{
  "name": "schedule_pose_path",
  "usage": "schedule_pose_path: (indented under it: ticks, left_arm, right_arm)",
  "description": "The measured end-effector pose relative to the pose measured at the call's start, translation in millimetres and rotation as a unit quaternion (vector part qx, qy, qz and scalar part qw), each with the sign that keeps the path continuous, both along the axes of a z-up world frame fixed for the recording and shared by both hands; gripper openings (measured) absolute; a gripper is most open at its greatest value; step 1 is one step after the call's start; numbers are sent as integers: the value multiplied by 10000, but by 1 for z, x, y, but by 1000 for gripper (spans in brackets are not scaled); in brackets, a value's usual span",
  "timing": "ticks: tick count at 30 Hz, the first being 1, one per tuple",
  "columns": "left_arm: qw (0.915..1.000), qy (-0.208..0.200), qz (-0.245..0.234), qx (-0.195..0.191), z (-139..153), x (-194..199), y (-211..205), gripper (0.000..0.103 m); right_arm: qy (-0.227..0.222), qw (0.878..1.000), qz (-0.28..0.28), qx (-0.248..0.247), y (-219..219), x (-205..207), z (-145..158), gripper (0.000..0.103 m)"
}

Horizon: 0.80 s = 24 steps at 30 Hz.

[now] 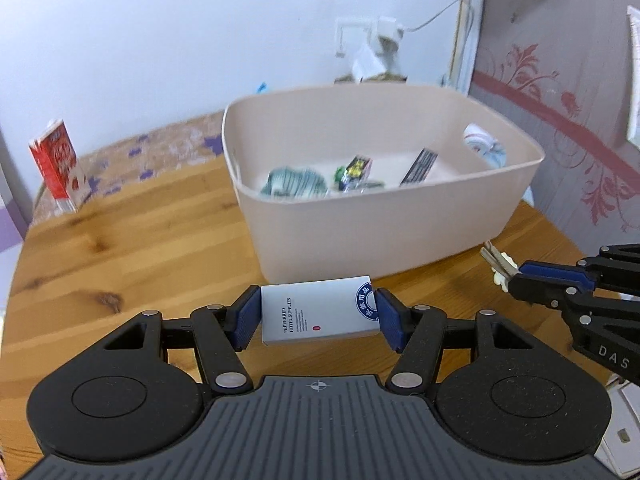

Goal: Organize objects
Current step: 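Carry the white box and clothespin over the bin and release both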

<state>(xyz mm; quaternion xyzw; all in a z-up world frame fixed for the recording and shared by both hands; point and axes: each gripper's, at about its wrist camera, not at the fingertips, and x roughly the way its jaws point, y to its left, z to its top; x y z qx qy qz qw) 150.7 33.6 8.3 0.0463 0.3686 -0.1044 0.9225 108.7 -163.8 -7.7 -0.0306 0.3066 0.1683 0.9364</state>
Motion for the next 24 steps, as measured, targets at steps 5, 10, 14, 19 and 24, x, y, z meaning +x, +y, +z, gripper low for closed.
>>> schedule_pose_path:
  ticks: [5,10,14,19,24]
  left_arm:
    - [9991,-372,-174,-76,33,-5,-4,62]
    - [9978,-652,-133,-29,54,10,-8,62]
    - [9969,-778,-86,31,62,35,-13,62]
    - [9960,-842,-120,263,60,76,-30,62]
    - [9979,-538,-73,346,41,117,-43,62]
  right_arm:
    - [-371,9993,-23,63,-10,-5,29,10]
    - [-811,9966,-52,118,-17,4,60,10]
    - [-1053,9943,-152,108,-22,24,75,10]
    - [-1155,9930,-260,51,-26,59,84,10]
    - [-1023,9940,-357,-126,-26,98,78,10]
